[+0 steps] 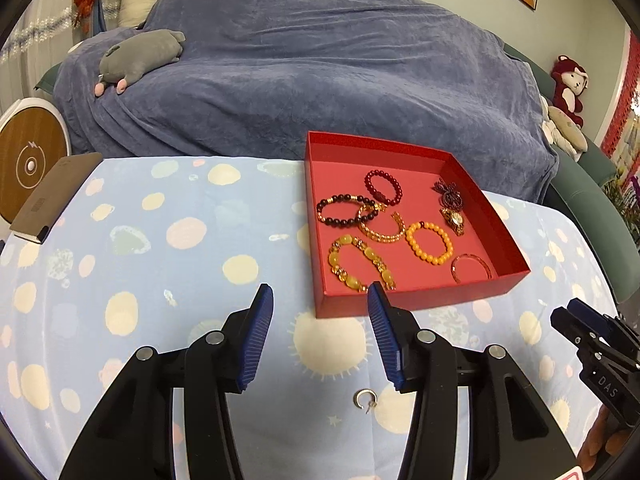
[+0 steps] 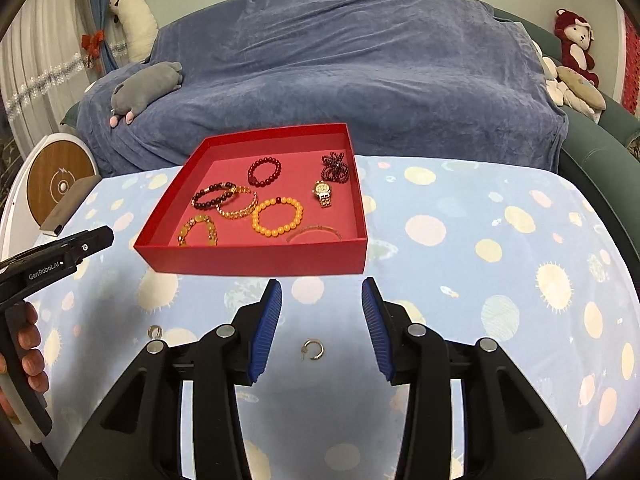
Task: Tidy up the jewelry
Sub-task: 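Grasp a gold hoop earring with the right tool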
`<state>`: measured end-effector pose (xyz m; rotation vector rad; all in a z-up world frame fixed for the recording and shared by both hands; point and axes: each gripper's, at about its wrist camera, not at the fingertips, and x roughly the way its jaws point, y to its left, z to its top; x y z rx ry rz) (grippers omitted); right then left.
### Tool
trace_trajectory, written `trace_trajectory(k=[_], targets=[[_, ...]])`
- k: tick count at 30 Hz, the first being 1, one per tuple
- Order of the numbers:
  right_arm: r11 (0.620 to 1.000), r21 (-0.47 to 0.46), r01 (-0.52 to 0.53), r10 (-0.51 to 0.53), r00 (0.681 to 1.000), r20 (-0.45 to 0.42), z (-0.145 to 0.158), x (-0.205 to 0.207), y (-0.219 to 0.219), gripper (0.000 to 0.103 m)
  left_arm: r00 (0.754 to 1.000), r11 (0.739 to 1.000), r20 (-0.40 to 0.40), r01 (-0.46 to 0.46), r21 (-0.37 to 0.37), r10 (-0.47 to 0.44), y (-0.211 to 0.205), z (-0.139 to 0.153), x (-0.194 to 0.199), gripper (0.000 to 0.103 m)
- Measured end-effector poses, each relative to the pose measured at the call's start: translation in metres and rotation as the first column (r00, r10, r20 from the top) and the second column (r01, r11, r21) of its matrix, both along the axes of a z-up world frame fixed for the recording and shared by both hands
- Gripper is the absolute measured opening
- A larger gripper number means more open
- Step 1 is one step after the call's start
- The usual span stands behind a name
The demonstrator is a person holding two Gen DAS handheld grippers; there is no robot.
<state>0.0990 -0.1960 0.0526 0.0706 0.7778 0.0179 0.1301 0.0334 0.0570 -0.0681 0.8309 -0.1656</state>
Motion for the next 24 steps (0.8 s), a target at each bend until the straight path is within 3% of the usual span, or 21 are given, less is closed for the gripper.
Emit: trace_trajectory(k=[6,11,24], targets=[[1.000,0.029,0.001,0.000,0.999,-0.039,-0.016,-0.016,0.004,0.040,0.999,0.999,-0.034,0.019,0.031,-0.018,-0.009,-0.016,-0.022,0.047],[1.000,0.023,-0.001,0.003,0.997,-0.075,-0.032,-0.018,0.007,0.040,0.997,1.000,-0.078,0.005,-0.004,-0.005,-0.009,-0.030,-0.035,0.047],[1.000,0.007,-0.016,0.017,0.989,-0.149,-0.066,-0.002,0.019,0.040,0.986,0.996,-0.145,0.086,0.007,-0.084,-0.031,-0.056,-0.036,0.051]])
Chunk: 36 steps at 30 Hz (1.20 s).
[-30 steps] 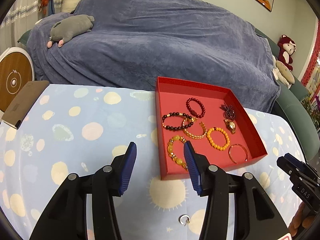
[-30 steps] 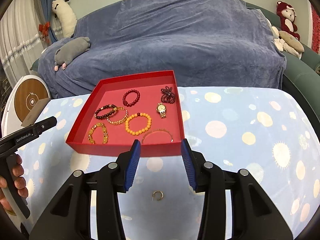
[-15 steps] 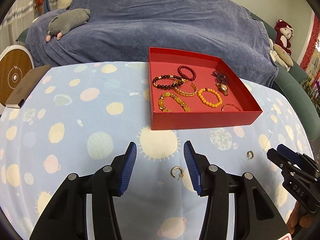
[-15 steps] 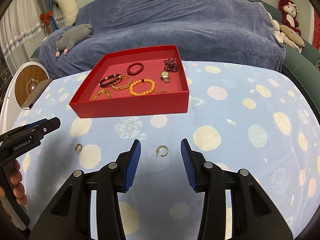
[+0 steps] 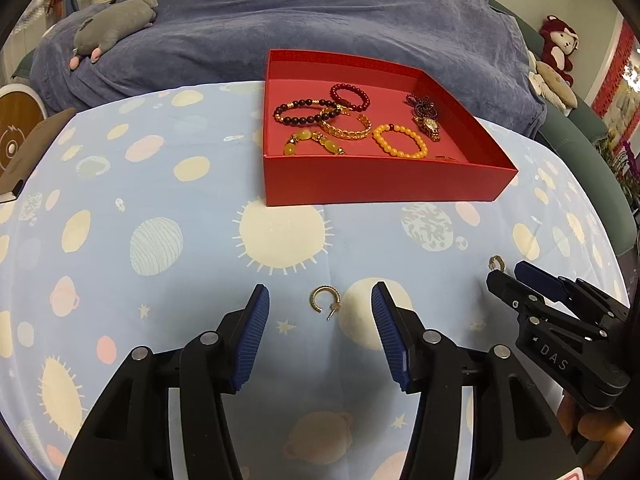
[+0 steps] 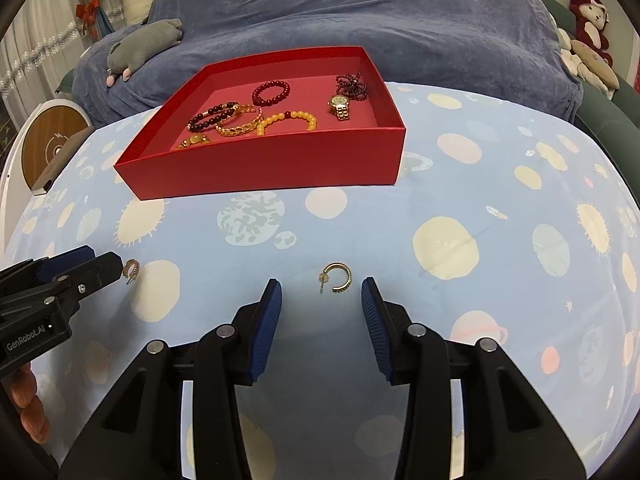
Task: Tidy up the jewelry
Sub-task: 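Grasp a gold hoop earring with the right tool, then grasp the other gold hoop earring with the left tool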
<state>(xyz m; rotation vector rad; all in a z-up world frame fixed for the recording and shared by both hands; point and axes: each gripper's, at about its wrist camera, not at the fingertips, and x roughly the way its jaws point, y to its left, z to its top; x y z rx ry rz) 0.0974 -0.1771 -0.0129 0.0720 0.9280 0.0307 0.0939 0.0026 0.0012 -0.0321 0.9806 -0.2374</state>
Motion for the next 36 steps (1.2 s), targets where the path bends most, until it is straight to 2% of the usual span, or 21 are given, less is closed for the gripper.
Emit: trace_trajectory(k=[13,23,29,33,36], targets=[[1.000,-0.004,0.011,-0.011,1.000,0.002,-0.004,0.009,-0.003,0.039,1.000,1.000,-0.029,0.002,0.011,-0.001,-0.004,-0.014,0.004,0.051],[0.999,-0.036,-0.003,0.004,1.000,0.019,-0.005,0.012,0.000,0.028,1.000,1.000,-0.025,0.005,0.020,-0.004,-0.004,-0.017,0.008,0.050],[0.999,-0.036,-0.013,0.013,1.000,0.018,-0.005,0.012,-0.001,0.019,1.000,1.000,-0.015,0.012,0.027,-0.012,-0.004,-0.016,0.008,0.030],[0.999,-0.038,-0.017,0.018,1.000,0.017,-0.005,0.011,0.000,0.018,1.000,1.000,-0.018,0.024,0.020,-0.024,-0.005,-0.016,0.008,0.017],[0.999,-0.037,-0.019,0.020,1.000,0.015,-0.005,0.011,-0.001,0.018,0.999,0.999,-0.020,0.036,0.013,-0.035,-0.007,-0.016,0.007,0.015]])
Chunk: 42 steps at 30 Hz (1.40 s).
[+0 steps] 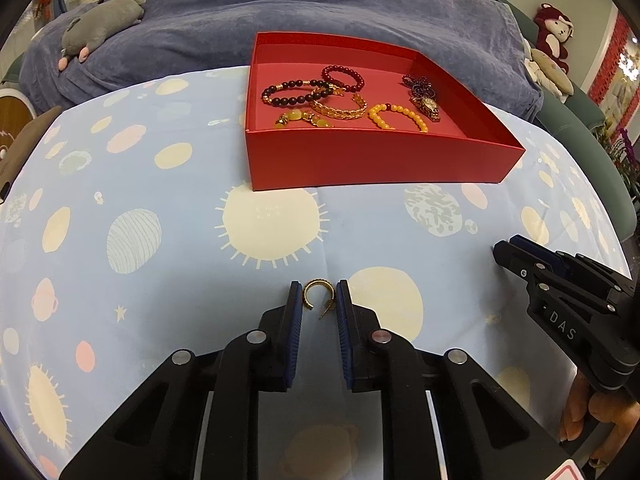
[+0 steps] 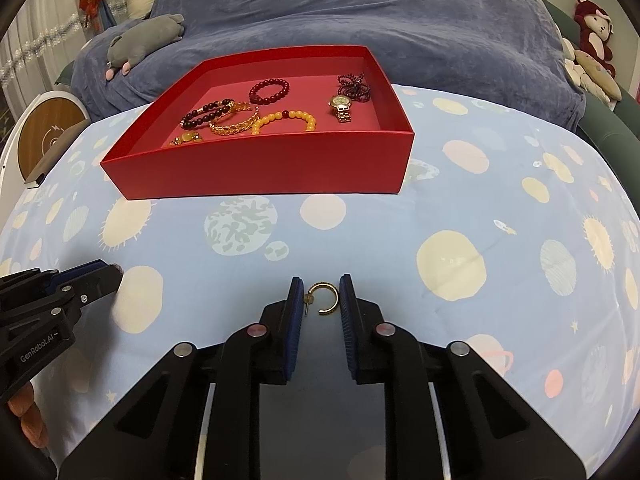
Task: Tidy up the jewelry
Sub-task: 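Grasp the other gold hoop earring with the left tool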
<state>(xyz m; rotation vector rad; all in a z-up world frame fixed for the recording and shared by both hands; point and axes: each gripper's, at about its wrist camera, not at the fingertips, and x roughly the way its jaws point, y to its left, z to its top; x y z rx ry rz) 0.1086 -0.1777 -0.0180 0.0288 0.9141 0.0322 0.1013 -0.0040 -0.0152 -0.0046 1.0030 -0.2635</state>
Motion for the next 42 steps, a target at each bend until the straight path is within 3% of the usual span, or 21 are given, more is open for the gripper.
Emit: trace_trajectory(k=[9,19,42], targets=[[1.000,0.019,0.001,-0.001,1.000,-0.007,0.001,-0.003,-0.001,0.018,0.999,0.999,-0.026,0.020,-0.046,-0.022,0.001,0.003,-0.002,0.014],[0.999,0.050,-0.004,0.002,0.999,0.033,0.020,-0.007,-0.003,0.018,0.999,0.995,0.002,0.043,-0.087,-0.043,0.001,0.020,-0.007,0.014],[0.996,0.082,-0.023,0.016,0.997,0.077,0.041,-0.008,0.010,0.018,0.998,0.997,0.058,0.023,-0.071,-0.019,0.005,0.038,-0.004,0.014]])
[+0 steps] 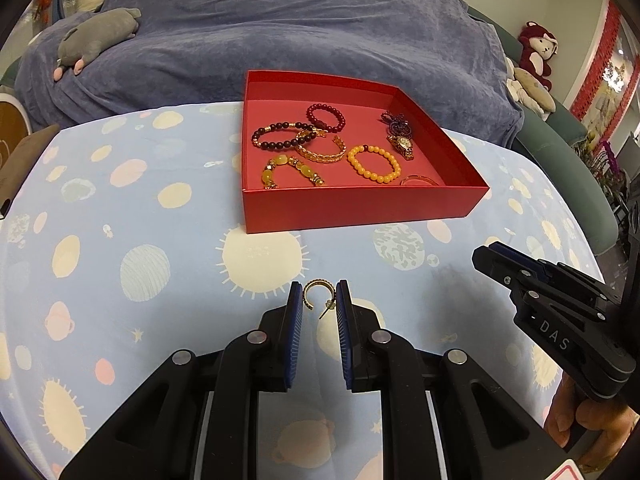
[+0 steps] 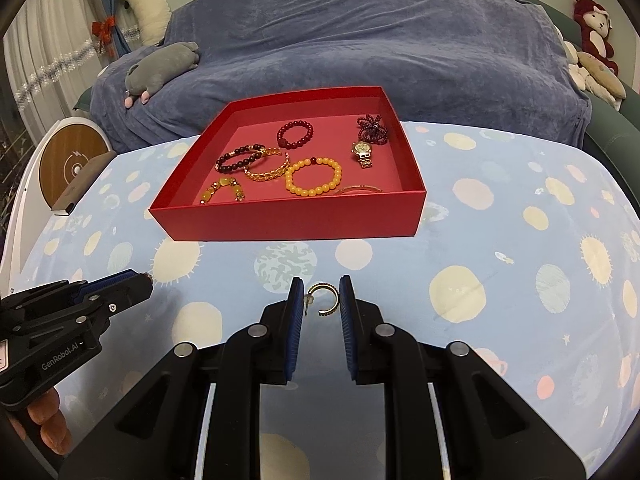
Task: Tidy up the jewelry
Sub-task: 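Grasp the other gold hoop earring with the left tool, then lower both earrings into the red box and open both tools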
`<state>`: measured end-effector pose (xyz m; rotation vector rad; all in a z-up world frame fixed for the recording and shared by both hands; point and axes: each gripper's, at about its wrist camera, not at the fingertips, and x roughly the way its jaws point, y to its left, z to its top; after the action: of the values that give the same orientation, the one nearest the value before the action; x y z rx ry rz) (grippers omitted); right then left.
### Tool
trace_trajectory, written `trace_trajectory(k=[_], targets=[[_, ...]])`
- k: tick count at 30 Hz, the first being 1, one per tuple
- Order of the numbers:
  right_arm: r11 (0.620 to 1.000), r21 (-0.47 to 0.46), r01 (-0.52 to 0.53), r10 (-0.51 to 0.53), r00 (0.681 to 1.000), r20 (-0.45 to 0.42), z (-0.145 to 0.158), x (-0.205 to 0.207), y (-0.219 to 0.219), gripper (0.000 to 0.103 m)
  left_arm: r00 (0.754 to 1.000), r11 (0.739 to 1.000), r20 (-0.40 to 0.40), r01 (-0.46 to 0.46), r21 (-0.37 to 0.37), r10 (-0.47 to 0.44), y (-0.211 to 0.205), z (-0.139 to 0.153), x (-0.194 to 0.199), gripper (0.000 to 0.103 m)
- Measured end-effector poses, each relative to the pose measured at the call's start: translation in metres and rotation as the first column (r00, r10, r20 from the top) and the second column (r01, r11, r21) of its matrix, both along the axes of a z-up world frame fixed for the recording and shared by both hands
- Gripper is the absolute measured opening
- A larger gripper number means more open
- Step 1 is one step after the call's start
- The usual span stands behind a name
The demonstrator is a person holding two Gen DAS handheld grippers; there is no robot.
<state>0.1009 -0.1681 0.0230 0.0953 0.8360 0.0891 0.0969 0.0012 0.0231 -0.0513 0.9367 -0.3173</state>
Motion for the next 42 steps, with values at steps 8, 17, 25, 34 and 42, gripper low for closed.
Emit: trace_trajectory(k=[8,17,25,34,42], targets=[[1.000,0.008,-0.016,0.015,1.000,0.010,0.005,0.001,0.010,0.018,1.000,1.000,0.009,-0.008,0.004,0.008,0.002,0.002,0.002,0.014],[1.000,0.011,-0.004,0.004,1.000,0.016,0.006,0.003,0.009,0.018,1.000,1.000,0.015,-0.025,-0.012,0.025,0.008,0.006,0.004,0.014],[1.000,0.016,0.008,-0.009,1.000,0.027,0.012,0.003,0.003,0.018,0.999,0.998,0.022,-0.040,-0.040,0.041,0.014,0.015,0.008,0.014],[1.000,0.017,0.016,-0.017,0.999,0.047,0.025,0.014,-0.002,0.018,0.995,0.997,0.081,-0.048,-0.058,0.053,0.014,0.042,0.020,0.014],[0.998,0.038,0.051,-0.054,0.996,0.074,0.041,0.051,-0.018,0.018,0.992,0.997,0.107,-0.060,-0.041,0.064,0.004,0.055,0.064,0.014]])
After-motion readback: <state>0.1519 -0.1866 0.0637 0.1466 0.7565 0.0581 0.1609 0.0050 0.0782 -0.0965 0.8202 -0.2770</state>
